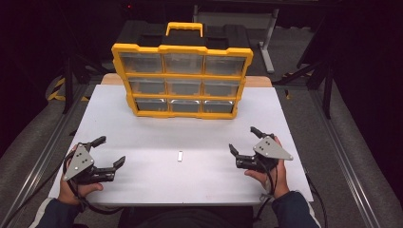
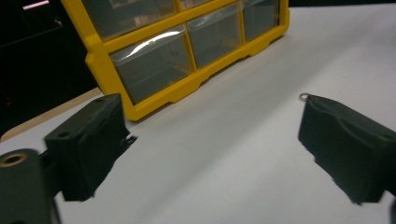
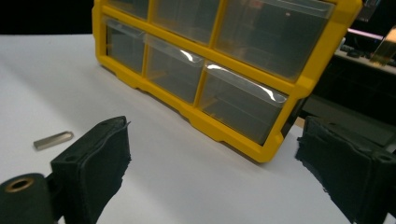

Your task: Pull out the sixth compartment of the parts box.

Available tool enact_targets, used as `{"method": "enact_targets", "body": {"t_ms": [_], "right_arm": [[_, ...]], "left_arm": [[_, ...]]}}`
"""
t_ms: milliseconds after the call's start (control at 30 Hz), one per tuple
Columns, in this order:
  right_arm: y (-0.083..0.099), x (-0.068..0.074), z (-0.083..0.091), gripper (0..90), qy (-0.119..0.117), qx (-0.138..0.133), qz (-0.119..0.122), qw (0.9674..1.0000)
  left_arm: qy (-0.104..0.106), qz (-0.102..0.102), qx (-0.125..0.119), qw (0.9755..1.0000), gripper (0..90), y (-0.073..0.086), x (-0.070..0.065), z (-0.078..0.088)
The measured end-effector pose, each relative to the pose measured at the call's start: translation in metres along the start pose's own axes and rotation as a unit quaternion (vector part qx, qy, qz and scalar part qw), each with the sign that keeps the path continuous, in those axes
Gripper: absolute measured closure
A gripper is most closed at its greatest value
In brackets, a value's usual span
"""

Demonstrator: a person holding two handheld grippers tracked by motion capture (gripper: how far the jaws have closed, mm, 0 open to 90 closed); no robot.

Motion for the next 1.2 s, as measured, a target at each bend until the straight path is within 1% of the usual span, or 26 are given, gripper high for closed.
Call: {"method": "enact_targets", "body": {"t_ms": [33,67,100,133,167,200,233,300,333,367,400,433,533,700,800,833,933,1000,1100,1200], "right_arm": [[0.000,0.003,0.001,9.2,0.000,-0.001,0.009,1.0000],[0.000,0.007,0.002,9.2,0.003,-0.004,0.019,0.9998],[0.001,0.010,0.003,9.5,0.009,-0.007,0.035,0.9993],[0.001,0.010,0.003,9.5,0.009,-0.007,0.035,0.9993],[0.001,0.012,0.003,9.6,0.010,-0.007,0.038,0.9992],[0.001,0.013,0.004,9.5,0.008,-0.009,0.035,0.9993],[0.001,0.013,0.004,9.5,0.011,-0.011,0.039,0.9991],[0.002,0.013,0.003,9.4,0.014,-0.009,0.042,0.9990],[0.002,0.013,0.002,9.3,0.016,-0.005,0.039,0.9991],[0.002,0.013,0.002,9.3,0.016,-0.005,0.039,0.9991],[0.003,0.013,0.001,9.8,0.016,-0.006,0.043,0.9989],[0.003,0.013,0.000,9.7,0.016,-0.006,0.043,0.9989],[0.004,0.013,-0.001,10.3,0.016,-0.004,0.047,0.9988],[0.002,0.008,-0.007,10.7,0.018,-0.006,0.048,0.9987],[0.002,0.006,-0.010,10.8,0.020,-0.005,0.047,0.9987],[0.002,0.003,-0.013,11.3,0.026,-0.001,0.052,0.9983],[0.002,0.000,-0.016,11.6,0.029,0.000,0.053,0.9981],[0.001,-0.005,-0.018,12.2,0.039,0.002,0.060,0.9974],[-0.002,-0.011,-0.022,12.8,0.044,0.000,0.058,0.9974],[-0.005,-0.016,-0.027,13.9,0.054,0.001,0.072,0.9959]], "left_arm": [[0.009,-0.008,0.001,0.9999,5.5,0.000,-0.003,0.000],[0.009,-0.008,0.001,0.9999,6.1,0.000,-0.003,0.000],[0.013,-0.008,-0.001,0.9999,7.0,0.000,-0.006,0.000],[0.013,-0.008,-0.001,0.9999,7.0,0.000,-0.006,0.000],[0.019,-0.002,-0.008,0.9998,7.0,0.000,-0.008,0.002],[0.021,-0.003,-0.011,0.9997,7.2,0.000,-0.010,0.002],[0.025,-0.004,-0.013,0.9996,7.2,0.000,-0.011,0.003],[0.028,-0.005,-0.013,0.9995,7.4,0.001,-0.013,0.003],[0.033,-0.001,-0.011,0.9994,7.8,0.004,-0.013,0.001],[0.033,-0.001,-0.011,0.9994,7.8,0.004,-0.013,0.001],[0.036,0.006,-0.012,0.9993,8.0,0.006,-0.013,0.001],[0.036,0.008,-0.014,0.9992,8.1,0.006,-0.014,0.001],[0.040,0.007,-0.013,0.9991,8.4,0.006,-0.015,0.000],[0.046,-0.001,-0.001,0.9989,8.1,0.011,-0.019,-0.004],[0.045,0.000,0.000,0.9990,8.2,0.011,-0.019,-0.005],[0.046,-0.003,0.001,0.9989,8.2,0.012,-0.019,-0.005],[0.050,-0.004,0.006,0.9987,8.2,0.014,-0.021,-0.007],[0.052,-0.008,0.010,0.9985,8.2,0.015,-0.023,-0.008],[0.055,-0.012,0.012,0.9983,8.2,0.015,-0.025,-0.009],[0.059,-0.006,0.013,0.9982,8.2,0.016,-0.025,-0.009]]}}
Point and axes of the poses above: each handheld gripper's, and its own axes: z roughly backward along the jaws, y roughly out of its underside, x roughly to its left, the point moved 9 cm from there along -z, roughly forward along the jaws, and after that the axes turned 1 degree about -z, right-handed, at the moved point
